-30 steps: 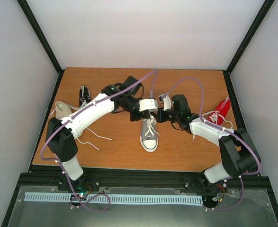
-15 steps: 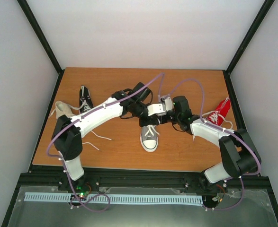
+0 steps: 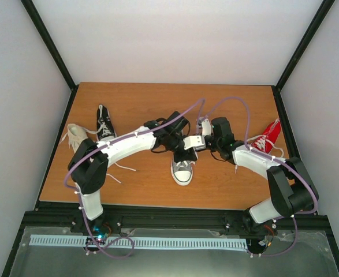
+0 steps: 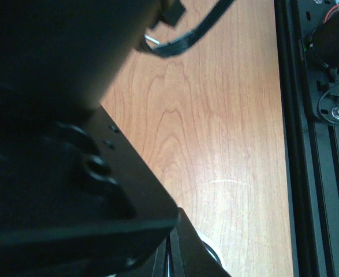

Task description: Tie the shoes

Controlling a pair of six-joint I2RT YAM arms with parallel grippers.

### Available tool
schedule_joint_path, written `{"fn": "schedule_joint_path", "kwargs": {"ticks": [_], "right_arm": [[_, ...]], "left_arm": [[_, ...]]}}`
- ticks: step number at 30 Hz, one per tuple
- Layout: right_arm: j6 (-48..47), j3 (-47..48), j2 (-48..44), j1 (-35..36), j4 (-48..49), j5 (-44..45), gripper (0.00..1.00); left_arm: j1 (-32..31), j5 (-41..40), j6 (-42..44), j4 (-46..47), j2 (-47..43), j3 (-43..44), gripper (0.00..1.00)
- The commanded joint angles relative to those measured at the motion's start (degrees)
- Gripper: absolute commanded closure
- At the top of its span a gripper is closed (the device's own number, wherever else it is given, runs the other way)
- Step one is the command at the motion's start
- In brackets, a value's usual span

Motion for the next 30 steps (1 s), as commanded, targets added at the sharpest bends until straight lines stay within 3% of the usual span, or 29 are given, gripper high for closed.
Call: {"fn": "schedule_joint_path", "kwargs": {"ticks": [1,12,22,30], "right_arm": [[-0.7,3.0,0.6,-0.2,-1.4,-2.8,0.97],[-1.8,4.0,0.7,-0.2,-4.0,-3.6,0.97],[-2.1,4.2,0.4,-0.2,-4.7,-3.3,0.97],[-3.8,5.2,0.2,-0.2,-6.4,-2.4,0.97]], "left_arm": [[-0.6,1.3,-0.2,7.1,-4.3,-3.5,0.97],[-0.8,-4.6,1.6,7.6,2.1,-1.6,0.94],[-2.1,-8.3,3.4,7.1,4.4,0.1,0.86],[-2.6,-9.3,12.7,-1.9,-1.6,-1.6,0.53]]}}
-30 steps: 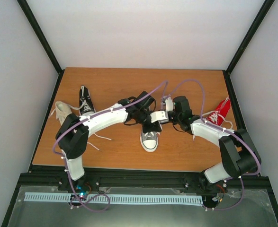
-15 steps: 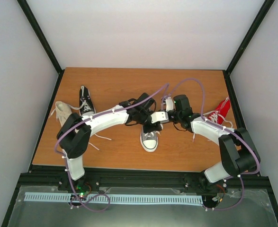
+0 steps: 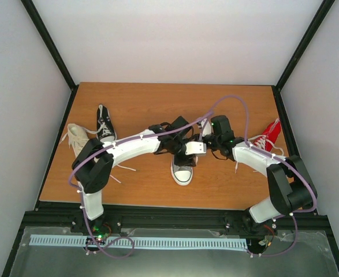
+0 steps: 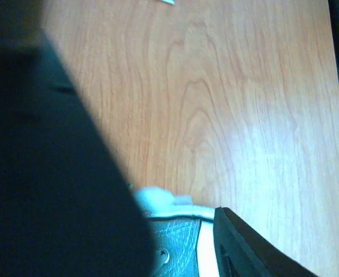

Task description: Tie the shoes

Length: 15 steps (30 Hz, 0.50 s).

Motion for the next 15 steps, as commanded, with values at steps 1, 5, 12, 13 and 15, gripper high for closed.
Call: {"fn": "schedule_joint_path", "kwargs": {"ticks": [1,5,12,13,15], "right_arm": [[-2.0,2.6,-0.9,0.9,0.5,-1.2,0.97],[-2.8,2.6,-1.2,0.9,-0.2,0.3,0.97],[-4.7,3.3,-1.0,0.9,-1.4,0.9,0.97],[-4.9,3.3,-1.0,0.9,-1.4,0.8,0.97],[-4.9,3.2,-1.1,0.9,-1.1,0.3,0.97]], "left_arm": [[-0.7,-1.6,6.8,-7.5,-4.7,0.7,0.49],[-0.7,-3.7,9.4,-14.9,-6.6,4.3,0.41],[1.4,-1.9,11.0,-27.4,-10.1,10.7,0.39],[2.8,-0.8,9.6,-26.9,-10.5,10.7,0.39],[6.5,-0.4,5.7,-23.5,-10.5,9.3,0.42]]}}
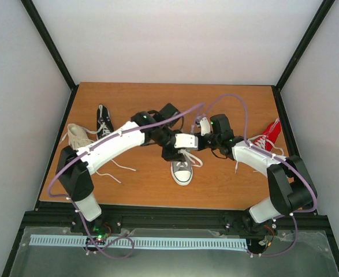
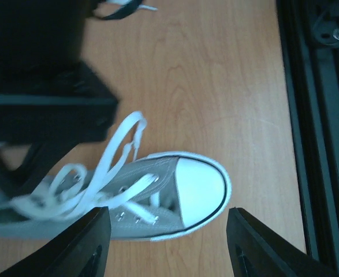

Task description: Tie the shoes

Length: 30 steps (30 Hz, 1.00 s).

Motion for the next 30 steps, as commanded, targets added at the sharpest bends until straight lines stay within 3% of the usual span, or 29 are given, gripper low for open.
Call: {"fn": "schedule_joint_path", "kwargs": {"ticks": [1,6,8,12,23,30], "right_arm": [[-1.6,1.4,-1.1,0.3,-0.2,-0.3,0.97],[-1.4,1.4,-1.3,0.3,0.5,-3.2,0.97],[-0.9,1.2,-1.5,0.3,1.2,-4.3,0.97],[-0.6,0.9,-1.7,0.4,1.6,-5.3,0.97],[1.3,-1.1,-2.9,0.5,4.3,-8.5,0.97],[2.3,-2.4,-2.9,0.5,5.2,-8.7,0.97]], "left_arm": [[7.2,1.5,-5.7,0.9,-1.7,-0.1,0.43],[10.9,2.3,-8.6,16.5,-1.5,-9.5,0.33],[11.0,2.6,-7.8,21.6,-1.2,-12.5,0.23],[11.0,2.4,-7.3,25.8,2.8,-12.3,0.16],[11.1,2.0,-7.5,32.2,9.7,-11.3,0.17],[12.1,11.5,-6.7,26.2,10.8,-8.7,0.26]]}}
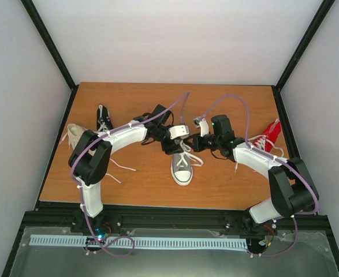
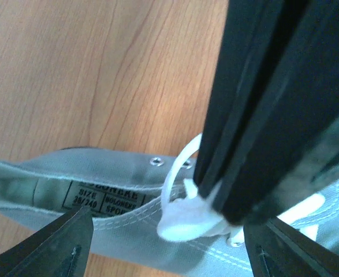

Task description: Tie the shoes

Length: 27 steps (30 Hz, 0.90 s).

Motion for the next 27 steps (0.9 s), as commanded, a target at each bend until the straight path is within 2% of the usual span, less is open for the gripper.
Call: {"fn": "schedule_joint_path", "kwargs": {"ticks": [1,7,13,15,17,21,23,27], "right_arm": [[0.9,-1.4,-1.7,0.5,3.0,-2.2,0.97],[3.9,-2.3,-2.1,0.6,5.2,-3.5,0.97],[4.5,-2.1,-3.4,0.7,4.3,-1.6,0.97],[4.2,-1.6,-3.6,0.7,2.9,-1.1,0.91],[3.0,-0.6,-3.9,0.6,0.4,0.4,0.77],[0.3,1.1,-5.4,-0.3,-4.9,3.7,0.60],[0.0,1.3,-4.8,-1.4,-6.5,4.0,0.57],[0.8,1.2,-1.8,-2.6,-6.7,3.2,0.56]], "left_arm": [[0.3,8.0,1.3,-2.5,0.7,3.1,0.28],[0.3,9.6,0.3,-3.6,2.9,5.5,0.42],[1.3,11.7,3.4,-6.5,4.0,6.4,0.73],[1.6,12.2,3.9,-6.8,4.0,6.3,0.81],[1.7,12.3,4.1,-6.8,3.9,6.3,0.83],[1.7,12.7,4.3,-6.7,3.8,6.2,0.84],[1.7,12.8,4.2,-6.4,3.8,6.1,0.87],[1.7,12.5,4.0,-5.6,3.7,5.8,0.88]]}}
